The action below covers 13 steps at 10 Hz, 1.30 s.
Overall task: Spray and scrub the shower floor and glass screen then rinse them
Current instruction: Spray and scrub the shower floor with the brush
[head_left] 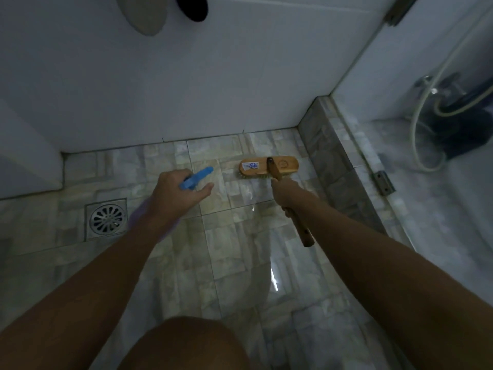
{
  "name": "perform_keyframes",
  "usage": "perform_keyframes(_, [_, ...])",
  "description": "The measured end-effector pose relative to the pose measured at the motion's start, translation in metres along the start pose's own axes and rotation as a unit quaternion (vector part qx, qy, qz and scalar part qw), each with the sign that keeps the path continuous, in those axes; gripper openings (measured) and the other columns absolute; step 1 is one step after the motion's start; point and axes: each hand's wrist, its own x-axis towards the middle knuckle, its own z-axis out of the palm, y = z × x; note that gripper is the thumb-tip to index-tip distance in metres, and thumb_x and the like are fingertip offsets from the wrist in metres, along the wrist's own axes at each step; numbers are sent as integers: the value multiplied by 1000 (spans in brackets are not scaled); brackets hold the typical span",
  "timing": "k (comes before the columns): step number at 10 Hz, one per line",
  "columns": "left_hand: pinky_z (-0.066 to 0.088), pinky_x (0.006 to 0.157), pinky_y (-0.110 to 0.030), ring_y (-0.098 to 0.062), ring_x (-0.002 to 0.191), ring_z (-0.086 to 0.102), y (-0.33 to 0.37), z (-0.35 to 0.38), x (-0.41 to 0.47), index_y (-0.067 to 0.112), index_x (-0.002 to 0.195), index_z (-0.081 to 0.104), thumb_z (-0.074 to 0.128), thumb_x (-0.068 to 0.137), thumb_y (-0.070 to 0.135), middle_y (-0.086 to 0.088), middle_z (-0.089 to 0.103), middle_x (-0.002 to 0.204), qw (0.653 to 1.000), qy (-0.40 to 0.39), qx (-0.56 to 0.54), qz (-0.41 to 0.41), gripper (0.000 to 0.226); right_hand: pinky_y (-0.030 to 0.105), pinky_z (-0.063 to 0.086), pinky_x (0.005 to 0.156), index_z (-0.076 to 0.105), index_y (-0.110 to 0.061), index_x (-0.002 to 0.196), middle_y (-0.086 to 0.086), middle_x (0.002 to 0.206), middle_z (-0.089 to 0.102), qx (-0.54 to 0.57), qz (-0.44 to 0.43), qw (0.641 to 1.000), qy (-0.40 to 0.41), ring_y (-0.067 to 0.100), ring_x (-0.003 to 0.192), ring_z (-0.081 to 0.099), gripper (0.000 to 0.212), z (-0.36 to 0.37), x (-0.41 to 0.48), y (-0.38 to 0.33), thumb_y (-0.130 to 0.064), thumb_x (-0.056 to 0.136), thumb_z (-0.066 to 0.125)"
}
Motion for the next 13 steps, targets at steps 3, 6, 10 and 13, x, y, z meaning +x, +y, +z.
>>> perform_keyframes(3, [40, 49, -27, -16, 44, 46, -5, -5, 3, 17, 57, 53, 78, 78, 45, -3, 52, 52, 1000, 19, 5, -12, 43, 37, 54, 55, 56, -2, 106, 17, 89, 61, -62, 28, 998, 13, 29, 66, 58, 30, 0, 5, -11, -26, 106, 38])
perform_keyframes(6, [37, 53, -26, -16, 48, 43, -2, -4, 6, 0, 63, 59, 82, 82, 32, -13, 54, 56, 997, 27, -27, -61, 43, 39, 57, 56, 62, 0, 114, 8, 81, 63, -62, 6, 997, 34, 24, 68, 66, 37, 2, 3, -5, -23, 105, 34])
perform_keyframes(10, [44, 53, -31, -23, 51, 51, 1, -15, 6, 1, 65, 57, 80, 83, 36, -14, 57, 58, 996, 61, -11, -62, 45, 42, 60, 68, 53, -6, 101, 13, 83, 60, -61, -24, 997, 35, 27, 69, 62, 36, 1, 3, -8, -35, 107, 33])
perform_keyframes(13, [36, 50, -24, -19, 46, 44, 0, -5, 2, 11, 58, 52, 68, 73, 56, -1, 48, 52, 999, 19, -6, -34, 50, 33, 38, 52, 49, 0, 135, 3, 73, 40, -4, -27, 1000, -1, 18, 59, 40, 45, -1, 5, -3, -29, 106, 30])
